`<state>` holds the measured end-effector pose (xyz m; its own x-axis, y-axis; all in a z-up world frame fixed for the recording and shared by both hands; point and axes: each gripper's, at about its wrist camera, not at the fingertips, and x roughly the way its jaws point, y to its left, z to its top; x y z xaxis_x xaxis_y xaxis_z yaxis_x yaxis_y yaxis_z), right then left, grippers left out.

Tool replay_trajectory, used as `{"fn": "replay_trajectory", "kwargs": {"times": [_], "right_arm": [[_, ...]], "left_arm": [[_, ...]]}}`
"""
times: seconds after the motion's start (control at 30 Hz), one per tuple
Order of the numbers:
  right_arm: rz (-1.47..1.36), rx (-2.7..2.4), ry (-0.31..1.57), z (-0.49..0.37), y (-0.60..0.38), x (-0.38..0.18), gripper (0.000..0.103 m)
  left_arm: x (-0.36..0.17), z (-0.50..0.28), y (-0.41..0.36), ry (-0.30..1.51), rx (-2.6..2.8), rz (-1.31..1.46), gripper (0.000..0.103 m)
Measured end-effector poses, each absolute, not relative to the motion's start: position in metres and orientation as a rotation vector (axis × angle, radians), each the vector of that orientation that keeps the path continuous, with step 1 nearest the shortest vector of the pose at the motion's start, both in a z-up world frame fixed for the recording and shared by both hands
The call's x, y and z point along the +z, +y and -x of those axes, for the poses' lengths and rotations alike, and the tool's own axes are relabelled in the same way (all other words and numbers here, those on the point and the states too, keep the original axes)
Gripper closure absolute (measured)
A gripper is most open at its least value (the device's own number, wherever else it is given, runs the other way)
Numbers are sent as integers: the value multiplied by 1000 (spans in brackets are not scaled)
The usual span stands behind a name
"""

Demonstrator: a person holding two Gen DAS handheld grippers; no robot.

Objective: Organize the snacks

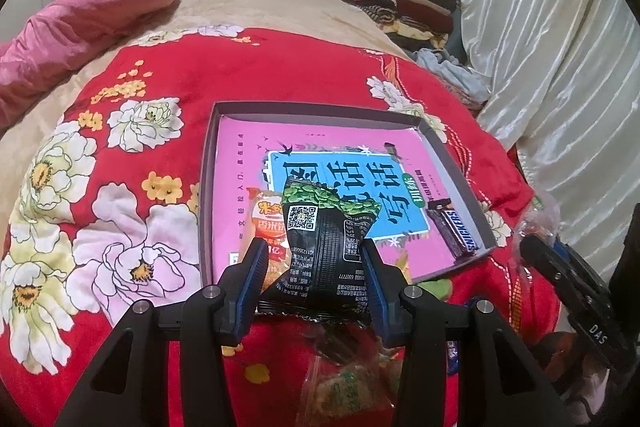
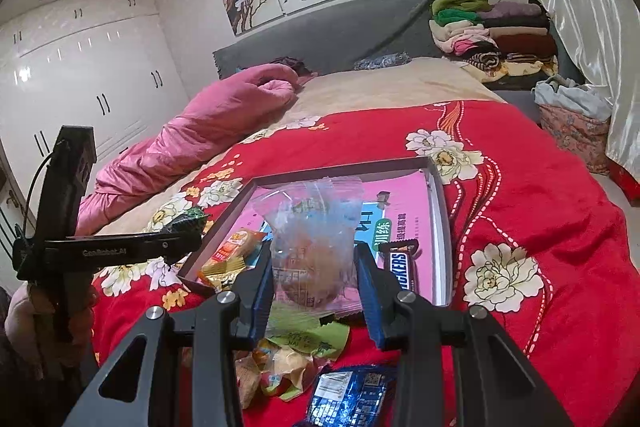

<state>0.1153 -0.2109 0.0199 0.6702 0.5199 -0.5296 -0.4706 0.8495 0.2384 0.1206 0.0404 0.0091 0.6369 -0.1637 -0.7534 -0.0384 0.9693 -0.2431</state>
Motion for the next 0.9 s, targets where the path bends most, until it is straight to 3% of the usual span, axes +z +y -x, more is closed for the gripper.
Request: {"fn": "replay_trajectory", "kwargs": {"times": [0.9], "right_arm": [[-159, 552, 665, -155, -215, 4, 64]], "left_arm": [[-15, -158, 38, 904, -123, 269, 55]]}}
